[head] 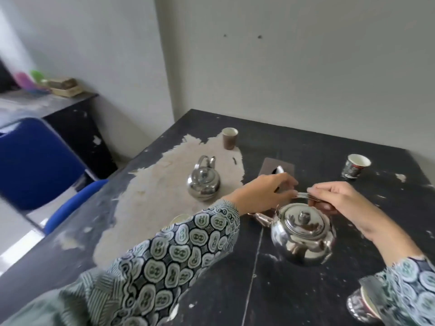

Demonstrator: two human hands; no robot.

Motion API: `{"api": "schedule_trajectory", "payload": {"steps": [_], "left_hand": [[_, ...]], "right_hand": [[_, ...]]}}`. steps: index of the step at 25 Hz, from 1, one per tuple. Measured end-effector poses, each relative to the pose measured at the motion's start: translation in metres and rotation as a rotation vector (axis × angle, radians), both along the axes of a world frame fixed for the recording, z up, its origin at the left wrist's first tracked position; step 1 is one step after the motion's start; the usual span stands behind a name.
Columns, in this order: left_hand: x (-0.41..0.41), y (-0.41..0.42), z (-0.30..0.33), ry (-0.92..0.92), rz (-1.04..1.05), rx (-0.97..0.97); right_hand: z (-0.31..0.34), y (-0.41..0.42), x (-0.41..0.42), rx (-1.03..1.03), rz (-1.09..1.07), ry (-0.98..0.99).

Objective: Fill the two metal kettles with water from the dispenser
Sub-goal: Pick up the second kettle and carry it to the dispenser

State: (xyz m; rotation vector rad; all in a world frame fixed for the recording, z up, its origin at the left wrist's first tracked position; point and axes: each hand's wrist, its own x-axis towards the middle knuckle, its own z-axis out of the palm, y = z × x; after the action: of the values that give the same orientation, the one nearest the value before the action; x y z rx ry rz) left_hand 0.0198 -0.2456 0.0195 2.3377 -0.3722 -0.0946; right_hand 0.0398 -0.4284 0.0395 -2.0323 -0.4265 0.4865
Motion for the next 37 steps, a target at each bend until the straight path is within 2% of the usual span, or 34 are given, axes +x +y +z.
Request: {"api": "schedule_trajectory", "payload": {"steps": [3,6,12,16,28,37], "left_hand": [[-0.055,0.049,0.014,0.03,-0.004,0.05],[-0.111,0.094,0.021,0.086,0.024,-0.002],[-0.221,0.179,0.03,0.02,0.312,0.054],[-0.289,0.25,0.034,-0.063,0.492,0.094],[-0.483,0.51,0.038,-0.084,0.847,0.045],[-0.542,0.705,0.005,-0.096,1.034,0.045]], "right_hand": [[0.011,0.05,-0.04,0.02,0.163,0.035],[0.015,0.102,-0.074,0.031,0.295,0.058],[0.028,0.212,-0.144,0.034,0.536,0.074],[0.033,0.292,-0.203,0.08,0.601,0.062],[0.026,0.588,-0.365,0.176,0.933,0.166],[-0.002,0.802,-0.415,0.128,1.028,0.202]]}}
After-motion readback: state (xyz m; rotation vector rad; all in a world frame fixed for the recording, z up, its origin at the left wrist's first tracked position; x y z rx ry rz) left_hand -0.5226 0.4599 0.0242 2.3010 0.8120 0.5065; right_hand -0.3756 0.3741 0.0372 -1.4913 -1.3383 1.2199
